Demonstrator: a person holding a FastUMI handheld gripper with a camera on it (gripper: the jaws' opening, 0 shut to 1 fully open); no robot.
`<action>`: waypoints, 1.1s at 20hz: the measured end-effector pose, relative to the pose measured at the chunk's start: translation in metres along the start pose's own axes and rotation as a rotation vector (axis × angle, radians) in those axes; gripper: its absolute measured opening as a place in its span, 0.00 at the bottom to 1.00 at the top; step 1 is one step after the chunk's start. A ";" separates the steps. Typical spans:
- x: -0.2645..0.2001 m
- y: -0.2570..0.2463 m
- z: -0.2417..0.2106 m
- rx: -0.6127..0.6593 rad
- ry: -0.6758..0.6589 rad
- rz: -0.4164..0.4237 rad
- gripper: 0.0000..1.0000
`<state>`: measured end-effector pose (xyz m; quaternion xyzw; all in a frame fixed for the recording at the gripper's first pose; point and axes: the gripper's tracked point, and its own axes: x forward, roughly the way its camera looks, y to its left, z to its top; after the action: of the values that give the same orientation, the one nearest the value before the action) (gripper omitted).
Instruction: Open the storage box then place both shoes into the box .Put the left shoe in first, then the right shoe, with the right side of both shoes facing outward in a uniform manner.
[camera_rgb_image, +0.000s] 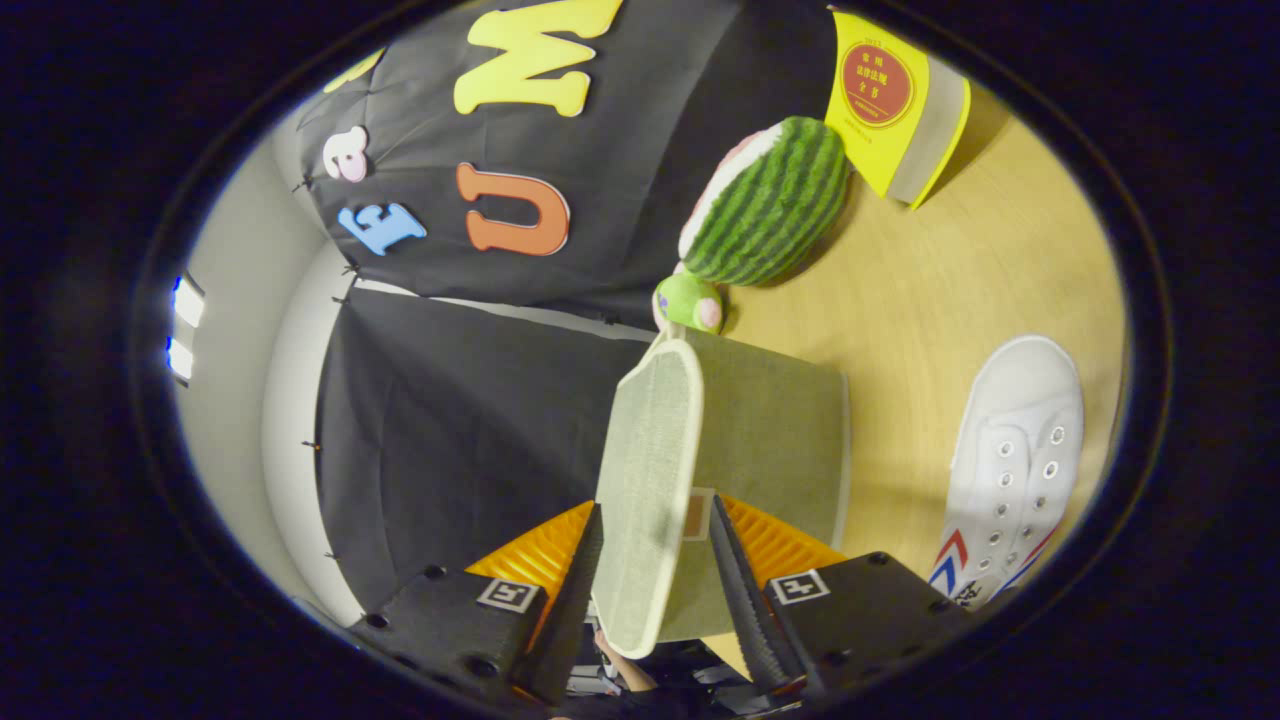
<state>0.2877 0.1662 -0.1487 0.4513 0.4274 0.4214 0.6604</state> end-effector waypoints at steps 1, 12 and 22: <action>0.003 0.001 -0.001 -0.006 0.003 0.005 0.62; 0.006 0.034 -0.013 -0.047 -0.013 -0.073 0.05; 0.031 0.134 -0.030 -0.237 -0.020 -0.159 0.05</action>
<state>0.2447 0.2342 -0.0330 0.3389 0.4025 0.4108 0.7446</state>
